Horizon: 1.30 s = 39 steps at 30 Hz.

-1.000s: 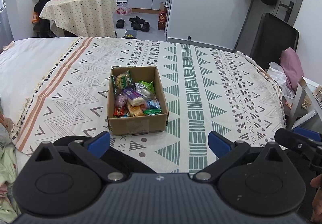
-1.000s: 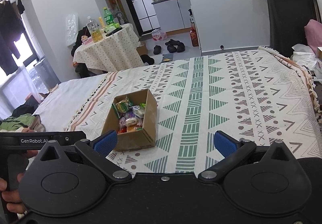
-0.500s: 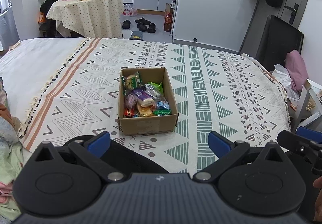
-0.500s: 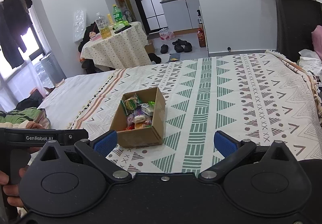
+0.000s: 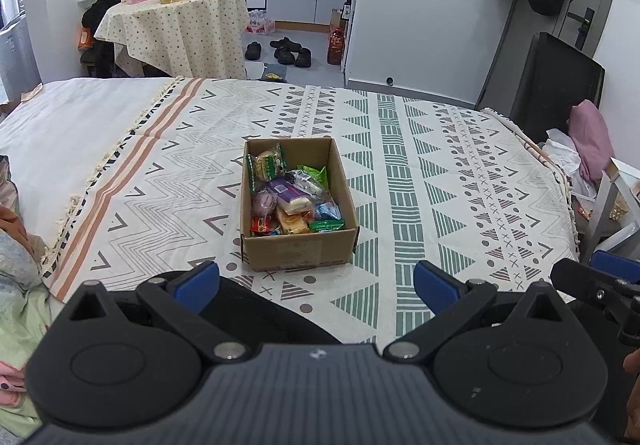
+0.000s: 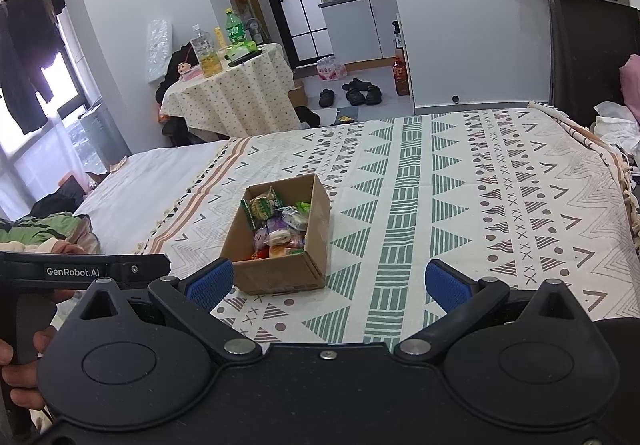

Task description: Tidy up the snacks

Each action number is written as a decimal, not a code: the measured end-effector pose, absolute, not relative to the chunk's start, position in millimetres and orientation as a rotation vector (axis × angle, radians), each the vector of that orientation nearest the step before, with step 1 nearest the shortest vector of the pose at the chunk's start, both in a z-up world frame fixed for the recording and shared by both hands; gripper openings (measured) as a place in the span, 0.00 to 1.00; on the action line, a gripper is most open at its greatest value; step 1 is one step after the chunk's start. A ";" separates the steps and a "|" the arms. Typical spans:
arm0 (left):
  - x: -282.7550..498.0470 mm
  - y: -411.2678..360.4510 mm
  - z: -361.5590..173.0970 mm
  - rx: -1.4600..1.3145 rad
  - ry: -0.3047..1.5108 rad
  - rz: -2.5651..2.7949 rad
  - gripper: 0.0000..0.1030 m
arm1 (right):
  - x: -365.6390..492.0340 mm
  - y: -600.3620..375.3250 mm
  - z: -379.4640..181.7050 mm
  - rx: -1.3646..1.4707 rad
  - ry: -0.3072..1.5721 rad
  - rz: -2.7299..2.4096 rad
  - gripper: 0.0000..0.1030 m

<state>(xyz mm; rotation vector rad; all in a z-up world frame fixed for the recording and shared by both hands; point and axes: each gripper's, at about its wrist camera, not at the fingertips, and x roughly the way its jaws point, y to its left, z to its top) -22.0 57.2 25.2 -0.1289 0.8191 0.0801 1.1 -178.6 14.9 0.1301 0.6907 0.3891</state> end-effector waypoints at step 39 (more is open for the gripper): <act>-22.6 54.7 25.3 -0.123 0.823 0.079 1.00 | 2.0 -181.5 16.6 0.136 0.694 0.383 1.00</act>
